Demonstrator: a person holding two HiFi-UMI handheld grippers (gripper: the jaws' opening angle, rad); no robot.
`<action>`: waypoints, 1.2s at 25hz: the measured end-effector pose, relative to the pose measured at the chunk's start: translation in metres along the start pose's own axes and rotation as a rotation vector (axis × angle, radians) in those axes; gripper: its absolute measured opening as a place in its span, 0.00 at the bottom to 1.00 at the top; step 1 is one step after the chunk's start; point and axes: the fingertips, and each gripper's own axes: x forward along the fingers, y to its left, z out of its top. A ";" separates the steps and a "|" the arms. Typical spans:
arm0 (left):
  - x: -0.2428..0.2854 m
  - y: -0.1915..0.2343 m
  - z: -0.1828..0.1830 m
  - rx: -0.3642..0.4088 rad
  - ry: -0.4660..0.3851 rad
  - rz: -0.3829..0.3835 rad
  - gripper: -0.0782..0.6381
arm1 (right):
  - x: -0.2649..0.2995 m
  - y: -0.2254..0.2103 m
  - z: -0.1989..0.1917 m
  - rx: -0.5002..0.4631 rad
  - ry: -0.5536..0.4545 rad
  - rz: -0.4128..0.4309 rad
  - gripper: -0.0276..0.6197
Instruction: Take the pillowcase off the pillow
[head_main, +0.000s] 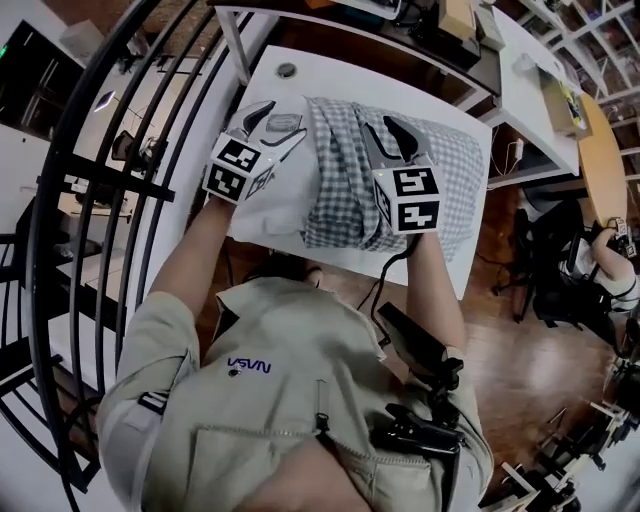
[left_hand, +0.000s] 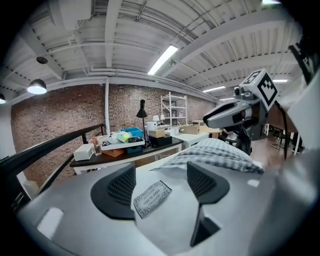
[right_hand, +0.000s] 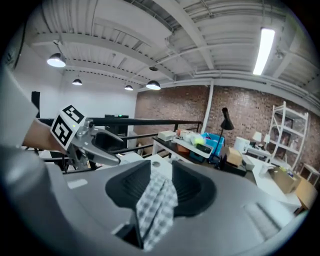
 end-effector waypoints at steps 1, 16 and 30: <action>0.011 0.004 -0.001 -0.005 0.011 -0.010 0.54 | 0.016 -0.002 0.004 -0.002 0.017 0.012 0.25; 0.068 -0.018 -0.072 -0.086 0.245 -0.254 0.35 | 0.184 0.022 -0.094 -0.113 0.638 0.222 0.32; -0.042 0.007 0.015 -0.144 -0.107 -0.155 0.13 | 0.089 -0.107 -0.068 -0.206 0.531 -0.216 0.05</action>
